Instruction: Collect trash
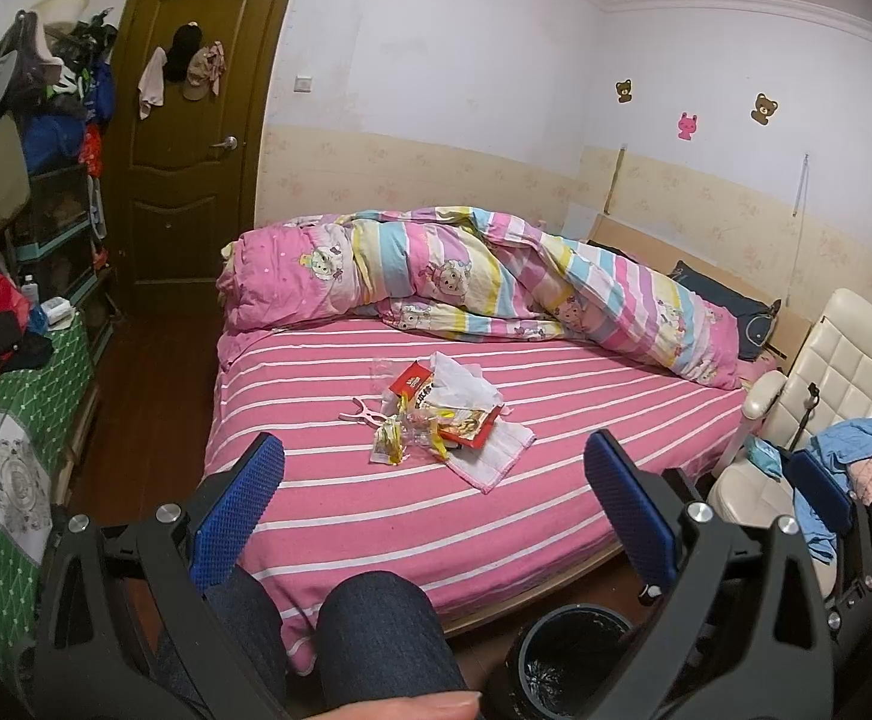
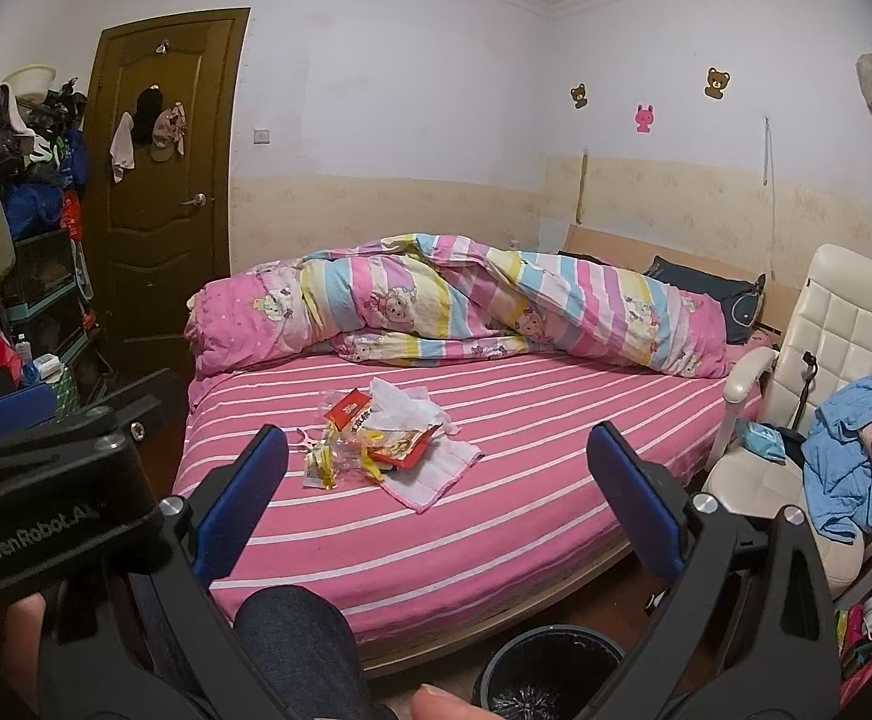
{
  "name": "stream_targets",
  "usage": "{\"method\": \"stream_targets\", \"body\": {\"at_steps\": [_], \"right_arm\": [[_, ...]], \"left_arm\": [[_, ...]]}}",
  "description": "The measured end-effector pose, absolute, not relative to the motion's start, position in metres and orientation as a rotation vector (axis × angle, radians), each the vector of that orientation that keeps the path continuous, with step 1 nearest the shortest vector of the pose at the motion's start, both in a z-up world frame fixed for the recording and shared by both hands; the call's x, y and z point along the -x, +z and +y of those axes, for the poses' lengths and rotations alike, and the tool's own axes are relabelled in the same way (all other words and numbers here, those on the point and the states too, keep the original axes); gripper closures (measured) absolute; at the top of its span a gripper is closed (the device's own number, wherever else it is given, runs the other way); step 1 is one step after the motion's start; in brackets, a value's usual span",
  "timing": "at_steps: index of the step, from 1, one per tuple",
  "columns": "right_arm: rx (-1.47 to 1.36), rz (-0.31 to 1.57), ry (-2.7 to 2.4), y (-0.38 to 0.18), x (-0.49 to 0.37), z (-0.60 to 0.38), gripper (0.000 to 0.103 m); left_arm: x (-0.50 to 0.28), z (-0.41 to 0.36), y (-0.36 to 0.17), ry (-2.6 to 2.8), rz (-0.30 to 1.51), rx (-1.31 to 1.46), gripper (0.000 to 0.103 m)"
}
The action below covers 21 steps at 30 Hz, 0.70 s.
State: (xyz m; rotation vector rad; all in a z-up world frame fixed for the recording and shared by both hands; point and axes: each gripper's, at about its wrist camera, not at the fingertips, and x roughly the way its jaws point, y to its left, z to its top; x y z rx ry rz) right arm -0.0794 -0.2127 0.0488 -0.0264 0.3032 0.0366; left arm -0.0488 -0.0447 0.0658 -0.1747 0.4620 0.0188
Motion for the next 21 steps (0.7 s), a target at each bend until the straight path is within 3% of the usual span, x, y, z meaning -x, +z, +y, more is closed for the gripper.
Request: {"method": "stream_targets", "body": {"at_steps": [21], "right_arm": [[-0.031, 0.354, 0.068, 0.006, 0.032, -0.212, 0.004]], "left_arm": [[-0.003, -0.028, 0.024, 0.002, 0.565, 0.213, 0.006]]}}
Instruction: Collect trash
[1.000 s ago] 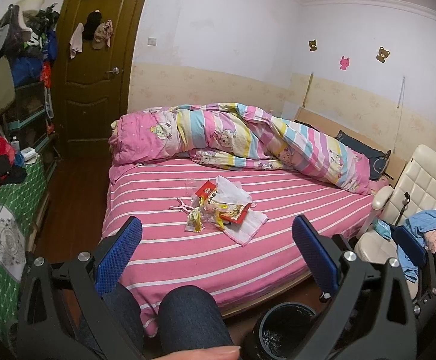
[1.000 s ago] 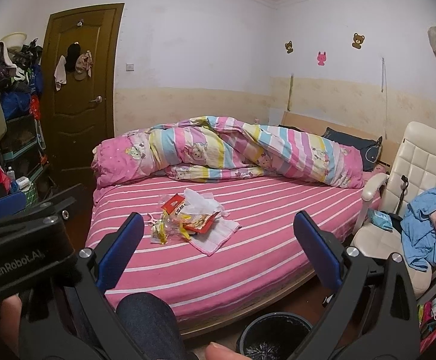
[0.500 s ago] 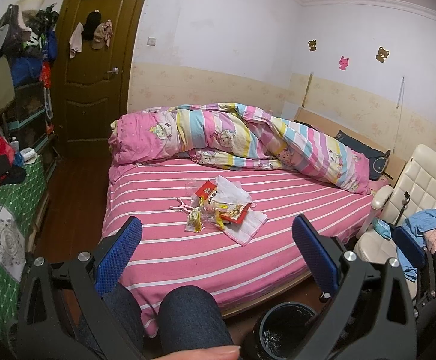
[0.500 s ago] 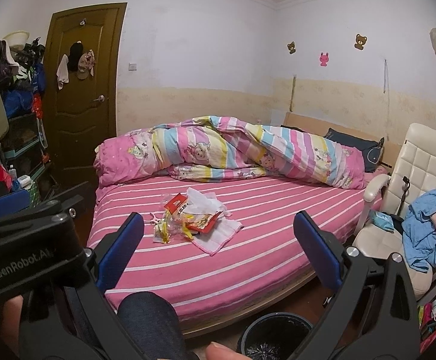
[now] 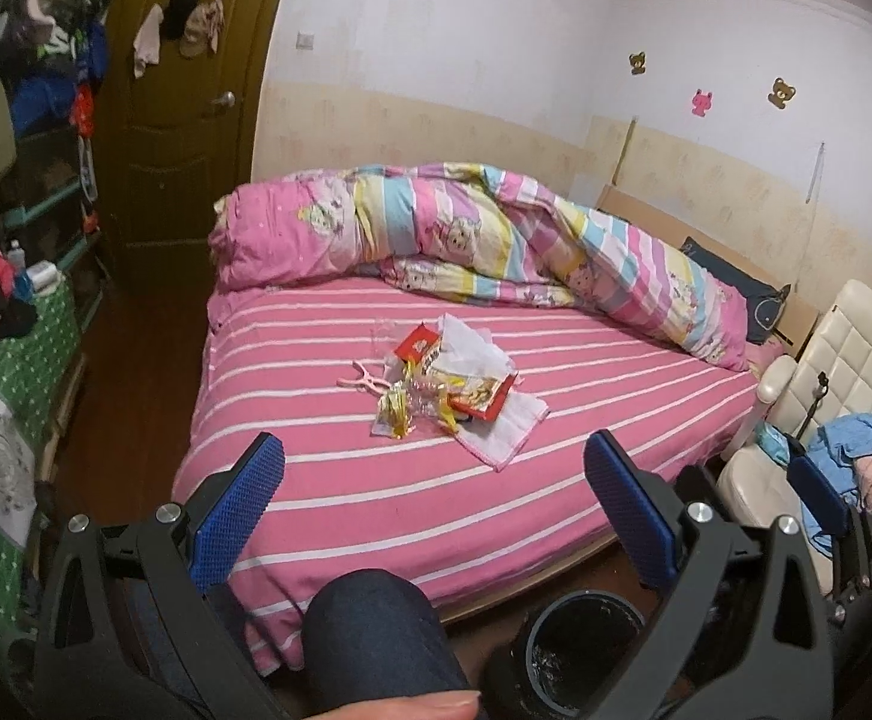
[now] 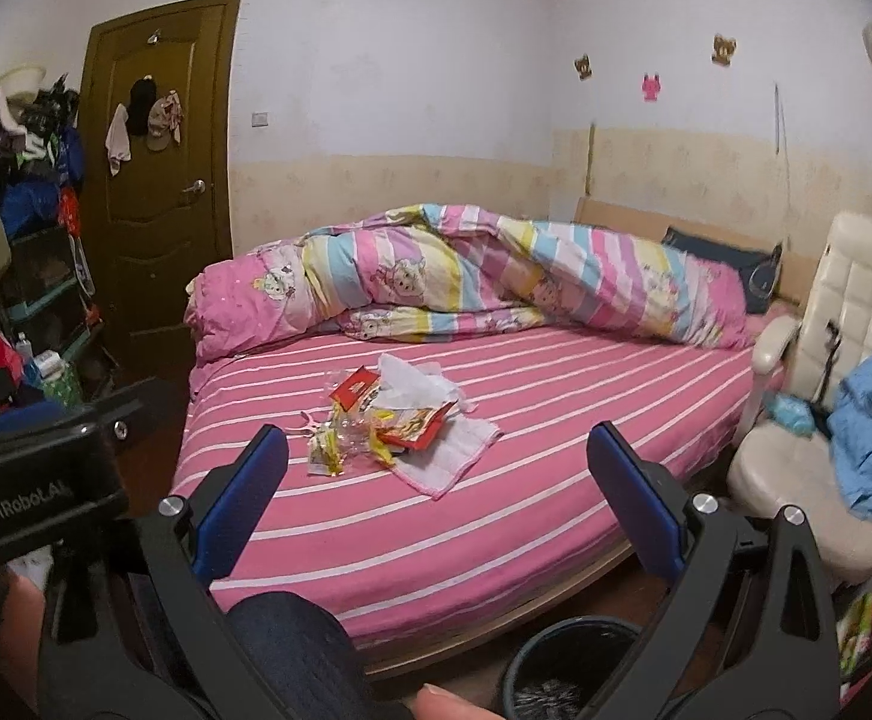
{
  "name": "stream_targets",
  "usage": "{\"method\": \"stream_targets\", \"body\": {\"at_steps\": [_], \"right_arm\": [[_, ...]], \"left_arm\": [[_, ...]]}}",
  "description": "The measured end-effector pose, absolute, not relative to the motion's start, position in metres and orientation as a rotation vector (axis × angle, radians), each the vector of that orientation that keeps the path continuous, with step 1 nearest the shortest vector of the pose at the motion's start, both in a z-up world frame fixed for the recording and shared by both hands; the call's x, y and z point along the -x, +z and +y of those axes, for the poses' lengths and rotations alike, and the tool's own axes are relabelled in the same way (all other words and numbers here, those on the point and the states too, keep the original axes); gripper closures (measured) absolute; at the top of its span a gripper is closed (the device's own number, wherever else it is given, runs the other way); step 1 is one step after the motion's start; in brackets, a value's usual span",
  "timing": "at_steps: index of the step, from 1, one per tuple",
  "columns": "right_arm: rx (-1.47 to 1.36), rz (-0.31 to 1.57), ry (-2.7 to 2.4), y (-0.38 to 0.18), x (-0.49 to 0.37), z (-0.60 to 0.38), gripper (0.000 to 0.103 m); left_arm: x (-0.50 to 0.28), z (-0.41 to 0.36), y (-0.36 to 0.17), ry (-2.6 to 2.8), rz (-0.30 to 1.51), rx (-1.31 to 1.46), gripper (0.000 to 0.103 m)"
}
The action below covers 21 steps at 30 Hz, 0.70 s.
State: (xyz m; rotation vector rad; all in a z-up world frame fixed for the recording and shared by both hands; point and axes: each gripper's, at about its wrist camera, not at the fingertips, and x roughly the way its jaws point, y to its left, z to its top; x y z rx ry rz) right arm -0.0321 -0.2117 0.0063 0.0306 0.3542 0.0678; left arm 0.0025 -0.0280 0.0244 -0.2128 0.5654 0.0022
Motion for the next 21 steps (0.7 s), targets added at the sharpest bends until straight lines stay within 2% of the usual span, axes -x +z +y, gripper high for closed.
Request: {"method": "stream_targets", "body": {"at_steps": [11, 21], "right_arm": [[-0.092, 0.433, 0.121, -0.038, -0.036, -0.214, 0.005], [-0.112, 0.586, 0.18, -0.096, -0.121, -0.204, 0.005]], "left_arm": [[-0.057, 0.005, -0.02, -0.025, 0.647, 0.249, 0.006], [-0.138, 0.037, -0.086, -0.071, 0.723, 0.314, 0.006]]}}
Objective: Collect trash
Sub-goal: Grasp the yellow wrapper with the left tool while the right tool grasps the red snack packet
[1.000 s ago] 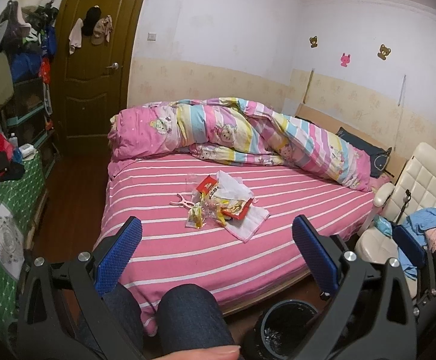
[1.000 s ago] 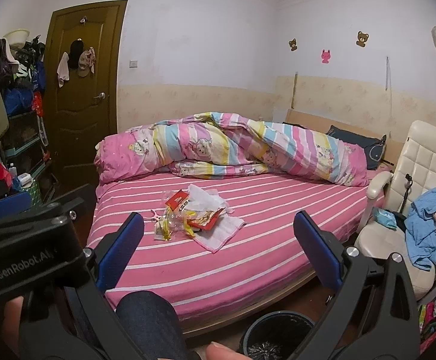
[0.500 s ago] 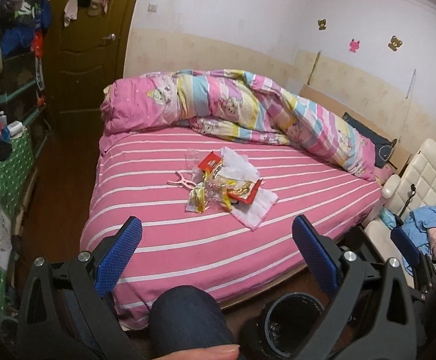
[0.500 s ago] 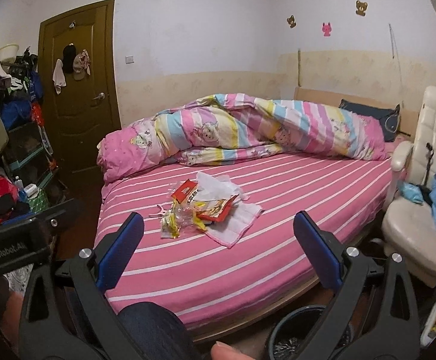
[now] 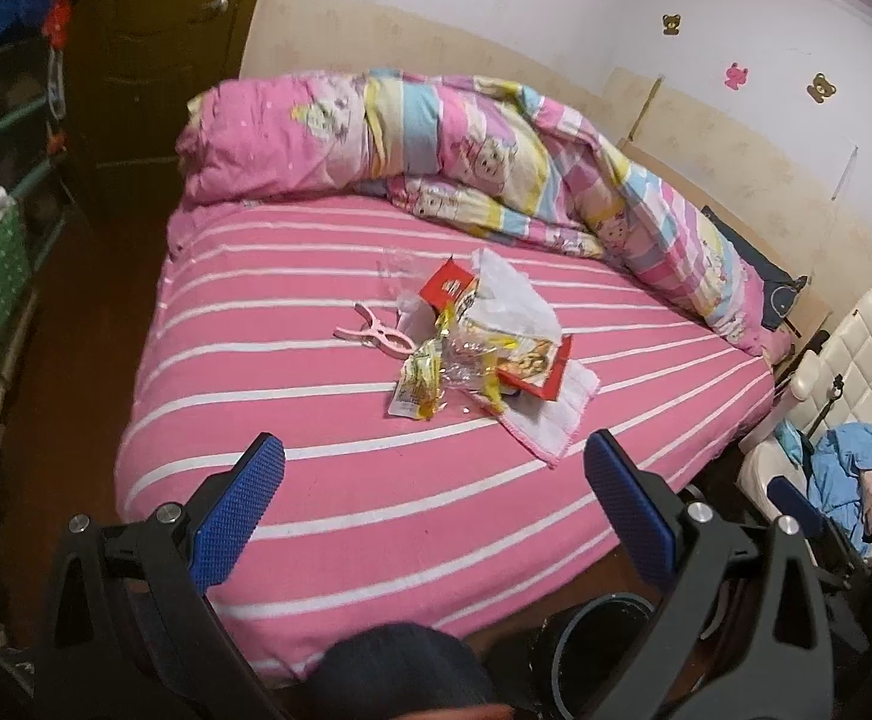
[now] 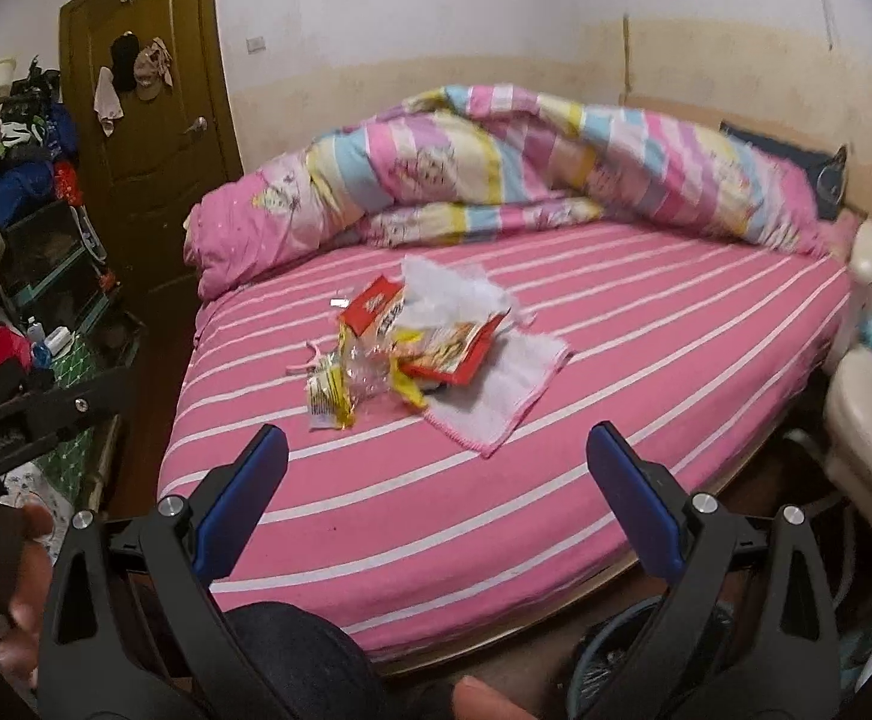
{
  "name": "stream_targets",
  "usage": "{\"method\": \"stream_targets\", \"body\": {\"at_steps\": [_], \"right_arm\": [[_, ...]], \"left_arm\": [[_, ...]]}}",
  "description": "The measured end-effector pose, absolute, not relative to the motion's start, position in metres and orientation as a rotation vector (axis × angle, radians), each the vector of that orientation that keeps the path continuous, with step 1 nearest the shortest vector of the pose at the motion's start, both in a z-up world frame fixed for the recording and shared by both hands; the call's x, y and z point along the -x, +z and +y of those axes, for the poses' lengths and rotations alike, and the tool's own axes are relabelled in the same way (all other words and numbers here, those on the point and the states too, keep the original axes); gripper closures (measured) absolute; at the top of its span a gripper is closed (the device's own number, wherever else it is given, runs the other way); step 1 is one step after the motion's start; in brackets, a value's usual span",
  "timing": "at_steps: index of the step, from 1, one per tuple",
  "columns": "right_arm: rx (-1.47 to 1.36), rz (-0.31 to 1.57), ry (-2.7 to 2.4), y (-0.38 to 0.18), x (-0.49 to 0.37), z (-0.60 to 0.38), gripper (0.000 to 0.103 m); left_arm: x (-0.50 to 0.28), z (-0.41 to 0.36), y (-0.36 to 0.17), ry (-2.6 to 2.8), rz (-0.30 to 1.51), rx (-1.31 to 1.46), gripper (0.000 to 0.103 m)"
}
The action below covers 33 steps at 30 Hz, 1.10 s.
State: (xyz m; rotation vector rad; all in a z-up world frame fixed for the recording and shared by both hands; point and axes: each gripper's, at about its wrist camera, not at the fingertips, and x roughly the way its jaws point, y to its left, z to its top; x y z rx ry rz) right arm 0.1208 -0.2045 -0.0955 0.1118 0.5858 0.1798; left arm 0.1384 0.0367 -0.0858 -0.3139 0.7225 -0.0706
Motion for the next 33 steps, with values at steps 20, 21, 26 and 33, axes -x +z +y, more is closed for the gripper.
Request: {"method": "stream_targets", "body": {"at_steps": [20, 21, 26, 33], "right_arm": [[-0.258, 0.78, 0.221, -0.185, -0.295, -0.207, 0.021], [-0.259, 0.791, 0.215, -0.19, -0.304, -0.207, 0.023], [-0.27, 0.81, 0.212, -0.205, -0.337, -0.208, 0.027], [-0.324, 0.857, 0.181, -0.224, -0.367, -0.211, 0.027]], "left_arm": [[-0.32, 0.032, -0.21, -0.319, 0.895, 0.237, 0.007], [-0.326, 0.031, -0.213, -0.328, 0.901, 0.236, 0.007], [-0.347, 0.02, -0.222, -0.397, 0.913, 0.245, 0.007], [-0.37, 0.003, -0.23, -0.434, 0.961, 0.263, 0.024]]}}
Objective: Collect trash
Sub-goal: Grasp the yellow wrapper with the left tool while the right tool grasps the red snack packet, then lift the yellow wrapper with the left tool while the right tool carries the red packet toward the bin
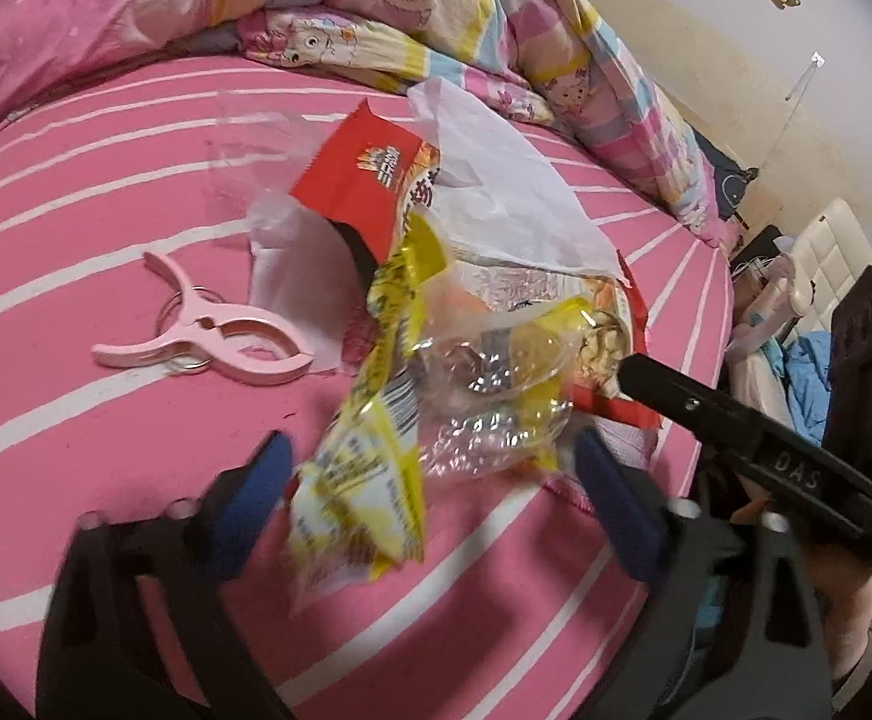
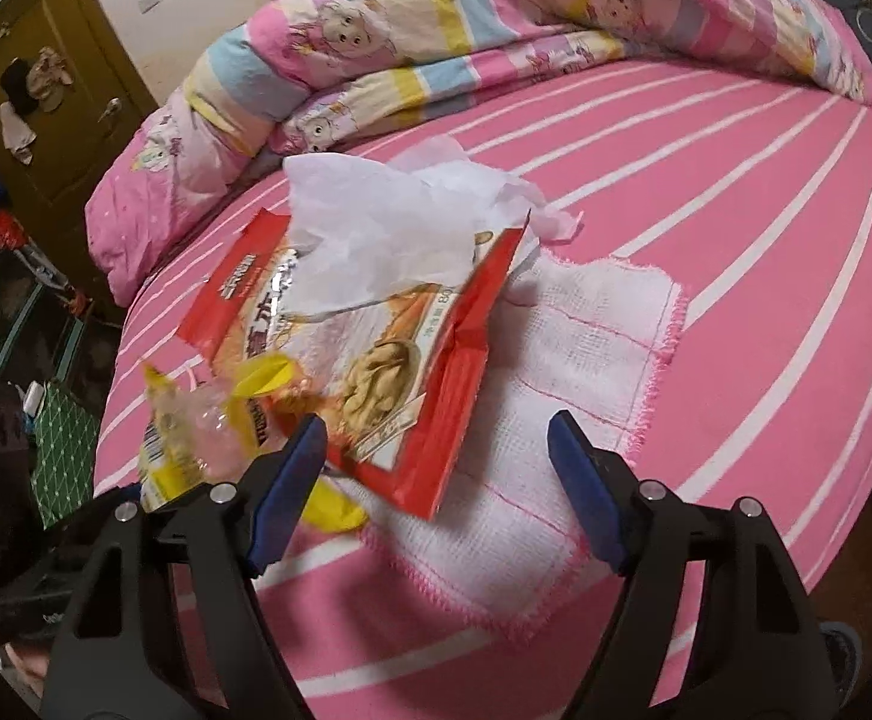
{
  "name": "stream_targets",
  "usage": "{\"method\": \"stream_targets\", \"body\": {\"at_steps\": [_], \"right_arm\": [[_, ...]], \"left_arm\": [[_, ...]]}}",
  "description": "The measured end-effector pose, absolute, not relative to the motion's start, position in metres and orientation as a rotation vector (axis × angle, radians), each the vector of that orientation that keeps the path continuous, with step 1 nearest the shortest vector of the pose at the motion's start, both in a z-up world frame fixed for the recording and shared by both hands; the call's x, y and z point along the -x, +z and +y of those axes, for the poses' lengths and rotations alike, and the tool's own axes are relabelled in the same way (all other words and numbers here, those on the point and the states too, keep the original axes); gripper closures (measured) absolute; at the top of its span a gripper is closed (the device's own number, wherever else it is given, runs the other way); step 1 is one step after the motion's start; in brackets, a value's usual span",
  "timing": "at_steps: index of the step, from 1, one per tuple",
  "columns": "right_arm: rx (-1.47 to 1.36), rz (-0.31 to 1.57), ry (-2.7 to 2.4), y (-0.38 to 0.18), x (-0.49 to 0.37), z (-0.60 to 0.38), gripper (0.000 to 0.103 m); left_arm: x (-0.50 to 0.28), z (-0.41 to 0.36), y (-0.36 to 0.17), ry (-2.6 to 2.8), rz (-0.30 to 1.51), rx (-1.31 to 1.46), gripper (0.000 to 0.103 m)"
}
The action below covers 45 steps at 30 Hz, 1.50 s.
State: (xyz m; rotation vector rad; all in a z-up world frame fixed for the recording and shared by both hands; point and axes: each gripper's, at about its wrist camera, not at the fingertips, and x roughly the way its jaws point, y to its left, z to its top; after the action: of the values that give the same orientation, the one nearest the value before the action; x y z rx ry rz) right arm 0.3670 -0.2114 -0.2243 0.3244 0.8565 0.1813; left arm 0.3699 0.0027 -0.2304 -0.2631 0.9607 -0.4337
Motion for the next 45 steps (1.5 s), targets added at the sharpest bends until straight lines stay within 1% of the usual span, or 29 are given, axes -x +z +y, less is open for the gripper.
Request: {"method": "stream_targets", "body": {"at_steps": [1, 3, 6, 7, 8, 9, 11, 14, 16, 23, 28, 33, 37, 45], "right_arm": [[-0.324, 0.86, 0.178, -0.226, -0.37, -0.21, 0.027], [-0.327, 0.866, 0.177, -0.228, -0.374, -0.208, 0.028], [-0.348, 0.871, 0.175, -0.229, -0.378, -0.208, 0.028], [-0.354, 0.874, 0.177, -0.23, -0.379, -0.208, 0.032], [-0.356, 0.876, 0.177, -0.23, -0.38, -0.207, 0.039], [-0.354, 0.876, 0.177, -0.23, -0.379, -0.207, 0.042], [-0.343, 0.878, 0.184, -0.229, -0.379, -0.203, 0.059], [-0.322, 0.875, 0.194, -0.227, -0.377, -0.198, 0.075], [-0.323, 0.857, 0.198, -0.224, -0.373, -0.197, 0.077], [-0.279, 0.787, 0.209, -0.205, -0.361, -0.19, 0.087], [-0.187, 0.693, 0.181, -0.18, -0.345, -0.182, 0.094], [-0.079, 0.582, 0.148, -0.154, -0.325, -0.172, 0.097], [0.038, 0.488, 0.105, -0.134, -0.311, -0.162, 0.097], [0.145, 0.39, 0.083, -0.114, -0.295, -0.153, 0.098]], "left_arm": [[-0.372, 0.0, -0.232, -0.437, 0.972, 0.259, 0.027], [-0.373, -0.004, -0.233, -0.439, 0.976, 0.258, 0.029], [-0.373, -0.008, -0.234, -0.444, 0.979, 0.253, 0.037], [-0.372, -0.008, -0.234, -0.447, 0.978, 0.252, 0.042], [-0.371, -0.008, -0.234, -0.452, 0.978, 0.253, 0.043], [-0.37, -0.007, -0.233, -0.453, 0.975, 0.253, 0.043], [-0.369, -0.005, -0.233, -0.454, 0.974, 0.256, 0.044], [-0.368, -0.001, -0.232, -0.442, 0.969, 0.263, 0.046], [-0.368, 0.003, -0.231, -0.425, 0.96, 0.267, 0.046], [-0.363, 0.023, -0.221, -0.405, 0.91, 0.324, 0.052], [-0.356, 0.037, -0.205, -0.398, 0.854, 0.359, 0.053], [-0.348, 0.05, -0.191, -0.404, 0.799, 0.386, 0.053], [-0.343, 0.06, -0.185, -0.405, 0.776, 0.402, 0.053], [-0.338, 0.078, -0.181, -0.383, 0.757, 0.419, 0.053]]}}
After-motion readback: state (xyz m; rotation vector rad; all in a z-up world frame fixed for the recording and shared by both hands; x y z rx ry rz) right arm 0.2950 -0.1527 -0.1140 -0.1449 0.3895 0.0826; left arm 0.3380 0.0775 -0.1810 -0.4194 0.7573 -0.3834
